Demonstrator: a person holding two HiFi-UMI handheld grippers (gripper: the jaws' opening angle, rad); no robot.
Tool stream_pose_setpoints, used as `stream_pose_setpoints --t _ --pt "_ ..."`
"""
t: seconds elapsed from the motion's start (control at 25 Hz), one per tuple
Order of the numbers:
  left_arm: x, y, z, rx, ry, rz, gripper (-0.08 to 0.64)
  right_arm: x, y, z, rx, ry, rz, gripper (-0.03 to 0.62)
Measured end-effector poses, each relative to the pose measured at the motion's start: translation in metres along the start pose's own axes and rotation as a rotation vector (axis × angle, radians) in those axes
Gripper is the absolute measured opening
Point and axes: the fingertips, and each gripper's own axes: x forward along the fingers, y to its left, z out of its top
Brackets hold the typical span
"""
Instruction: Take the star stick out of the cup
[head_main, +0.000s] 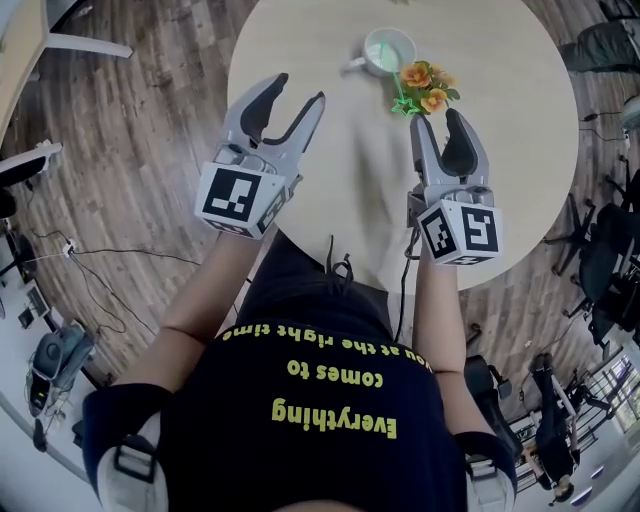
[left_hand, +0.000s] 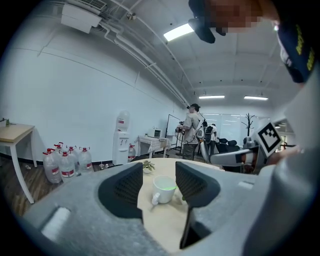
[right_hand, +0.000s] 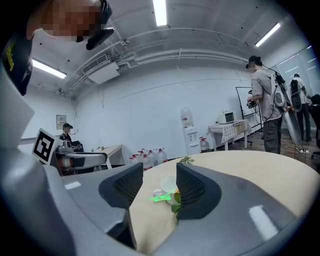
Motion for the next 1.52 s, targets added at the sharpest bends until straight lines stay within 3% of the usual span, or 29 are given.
stream_pose_setpoints --t 0.28,0.68,1.28,1.52 --pt "0.011 0.004 -0.019 -0.01 0.044 -0.004 0.109 0.023 -0.006 -0.024 0.015 0.065 -0.007 0.207" --pt "0.017 0.006 -0.026 0.005 0.056 -0.015 0.025 0.044 -0.011 -0.052 0.039 0.137 -0.02 0.211" --pt "0.022 -0.002 -0.028 0.014 0.063 -0.045 0.003 0.054 -0.014 -0.075 0.01 0.197 -0.051 0.224" --pt "0.017 0.001 -0.029 0.016 0.064 -0.038 0.003 0.054 -0.012 -0.073 -0.026 0.195 -0.065 0.196"
